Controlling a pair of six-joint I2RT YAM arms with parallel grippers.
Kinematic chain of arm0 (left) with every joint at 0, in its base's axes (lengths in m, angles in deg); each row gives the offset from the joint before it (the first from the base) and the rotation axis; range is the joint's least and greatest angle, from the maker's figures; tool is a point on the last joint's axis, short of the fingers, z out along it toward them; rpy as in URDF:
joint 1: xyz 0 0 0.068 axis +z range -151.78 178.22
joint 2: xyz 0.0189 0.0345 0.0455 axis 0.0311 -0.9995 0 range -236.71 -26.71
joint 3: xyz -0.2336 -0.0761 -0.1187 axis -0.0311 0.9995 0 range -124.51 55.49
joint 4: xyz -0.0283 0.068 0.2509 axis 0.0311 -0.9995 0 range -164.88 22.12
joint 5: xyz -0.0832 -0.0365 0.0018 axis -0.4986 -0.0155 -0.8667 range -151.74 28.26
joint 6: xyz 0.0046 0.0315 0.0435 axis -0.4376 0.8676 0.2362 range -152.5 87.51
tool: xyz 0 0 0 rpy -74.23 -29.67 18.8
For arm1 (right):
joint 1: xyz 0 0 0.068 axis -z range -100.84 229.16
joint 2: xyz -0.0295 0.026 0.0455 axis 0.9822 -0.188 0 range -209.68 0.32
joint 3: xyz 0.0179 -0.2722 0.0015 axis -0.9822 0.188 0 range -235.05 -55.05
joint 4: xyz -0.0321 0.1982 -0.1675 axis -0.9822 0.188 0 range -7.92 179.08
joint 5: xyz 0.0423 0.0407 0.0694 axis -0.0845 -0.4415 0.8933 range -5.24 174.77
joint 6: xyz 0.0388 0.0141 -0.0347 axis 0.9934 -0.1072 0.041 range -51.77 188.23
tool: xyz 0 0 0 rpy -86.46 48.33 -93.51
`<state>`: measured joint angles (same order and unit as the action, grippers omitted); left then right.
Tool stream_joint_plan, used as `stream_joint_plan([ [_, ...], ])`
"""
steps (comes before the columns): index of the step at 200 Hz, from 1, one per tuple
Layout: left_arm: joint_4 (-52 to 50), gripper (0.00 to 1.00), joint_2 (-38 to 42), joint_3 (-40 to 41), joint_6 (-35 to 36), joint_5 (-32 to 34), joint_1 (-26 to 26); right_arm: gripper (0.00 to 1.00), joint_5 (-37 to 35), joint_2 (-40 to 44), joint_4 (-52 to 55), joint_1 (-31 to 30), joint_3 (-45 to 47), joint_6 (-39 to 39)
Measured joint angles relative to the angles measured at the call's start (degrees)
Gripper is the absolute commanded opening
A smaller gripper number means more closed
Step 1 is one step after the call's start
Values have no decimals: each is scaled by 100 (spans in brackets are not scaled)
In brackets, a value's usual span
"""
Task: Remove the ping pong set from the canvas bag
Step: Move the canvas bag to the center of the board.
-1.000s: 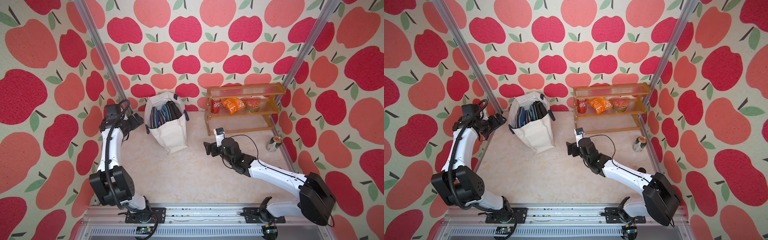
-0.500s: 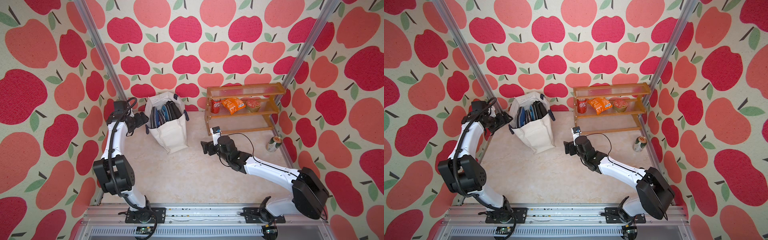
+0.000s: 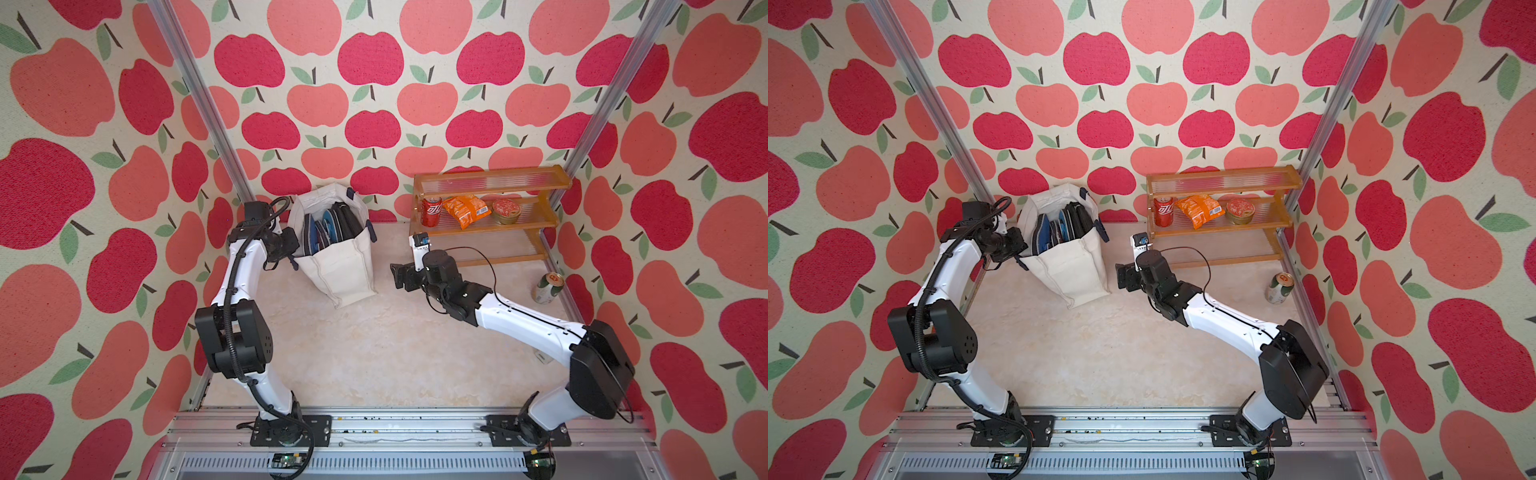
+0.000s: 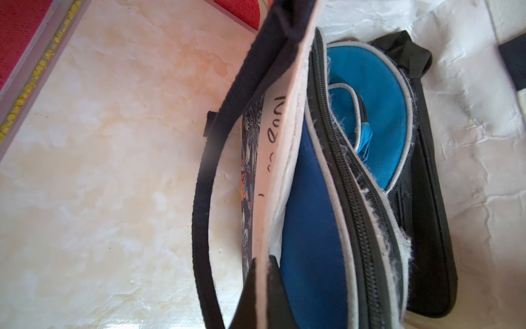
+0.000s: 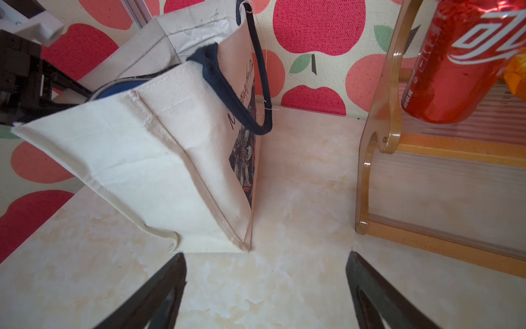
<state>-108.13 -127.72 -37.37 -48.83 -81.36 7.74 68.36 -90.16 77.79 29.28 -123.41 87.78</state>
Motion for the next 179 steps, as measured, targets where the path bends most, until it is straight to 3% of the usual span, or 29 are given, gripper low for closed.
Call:
stream_joint_plan([
  [64, 415, 0, 562, 710, 52, -590, -136, 89, 4, -826, 402, 0, -1569, 361],
  [125, 343, 0, 1453, 1626, 177, -1091, -424, 87, 72, -1502, 487, 17, -2406, 1198],
  [179, 55, 0, 2315, 2358, 238, -1537, -529, 85, 98, -2022, 793, 197, -3075, 1460],
])
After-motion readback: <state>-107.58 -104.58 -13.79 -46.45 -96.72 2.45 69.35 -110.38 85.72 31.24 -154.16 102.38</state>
